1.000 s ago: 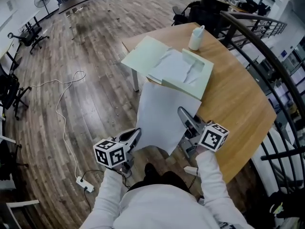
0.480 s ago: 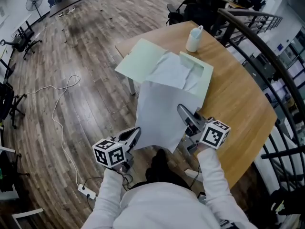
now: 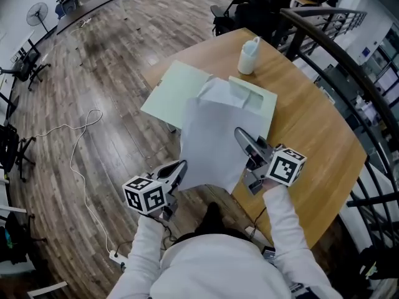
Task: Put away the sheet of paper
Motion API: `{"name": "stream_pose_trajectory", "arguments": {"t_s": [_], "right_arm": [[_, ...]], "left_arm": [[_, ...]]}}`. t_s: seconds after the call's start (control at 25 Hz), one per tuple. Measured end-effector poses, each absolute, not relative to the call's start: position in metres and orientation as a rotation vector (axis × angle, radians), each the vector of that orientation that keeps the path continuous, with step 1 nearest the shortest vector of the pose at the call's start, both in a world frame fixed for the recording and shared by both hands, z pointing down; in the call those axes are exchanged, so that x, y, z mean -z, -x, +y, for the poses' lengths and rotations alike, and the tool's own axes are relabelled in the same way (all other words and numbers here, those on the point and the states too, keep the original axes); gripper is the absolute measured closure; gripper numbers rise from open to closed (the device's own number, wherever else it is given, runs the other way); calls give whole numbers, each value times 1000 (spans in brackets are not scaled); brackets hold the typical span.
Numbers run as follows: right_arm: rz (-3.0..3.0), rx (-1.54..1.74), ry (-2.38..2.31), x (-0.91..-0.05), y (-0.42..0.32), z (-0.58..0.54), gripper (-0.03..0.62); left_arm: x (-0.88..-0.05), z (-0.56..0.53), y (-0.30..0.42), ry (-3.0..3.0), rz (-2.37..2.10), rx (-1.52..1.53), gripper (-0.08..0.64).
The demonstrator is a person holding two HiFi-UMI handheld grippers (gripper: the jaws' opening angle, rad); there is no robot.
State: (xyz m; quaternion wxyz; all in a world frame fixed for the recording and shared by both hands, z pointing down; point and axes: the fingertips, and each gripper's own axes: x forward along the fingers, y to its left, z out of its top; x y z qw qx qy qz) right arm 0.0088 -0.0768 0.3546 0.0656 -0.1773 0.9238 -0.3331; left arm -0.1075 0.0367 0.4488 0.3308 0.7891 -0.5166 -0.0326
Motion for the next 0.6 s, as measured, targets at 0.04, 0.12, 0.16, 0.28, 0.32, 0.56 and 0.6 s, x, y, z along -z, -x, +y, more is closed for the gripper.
{"name": "stream_pose_trajectory", "arguments": {"t_s": [0.04,0.12,0.16,0.28,0.32,0.56,0.6], "right_arm": [[2784,1000,535,-352,-10,-84,565],[2781,989,535,-348,-14,-98,565],[2779,987,531,-347,-15,-105,565],[2760,997,502,-341,-20,-121,565],[2751,1005,495,-339,-22,-125,565],[2691,1040,507,-329,-24,-148,565],[2683,1043,509,-327,-22,-154,565]], "left_arm": [[-447,29,106,-2071,-1348,85,543],[-443,15,102,-2085,-1346,86,543],[-441,8,100,-2092,-1347,84,543],[-436,-11,97,-2113,-1348,75,543],[-434,-17,97,-2119,-1348,72,543],[-423,-50,100,-2156,-1310,33,543],[-422,-57,103,-2161,-1298,30,543]]}}
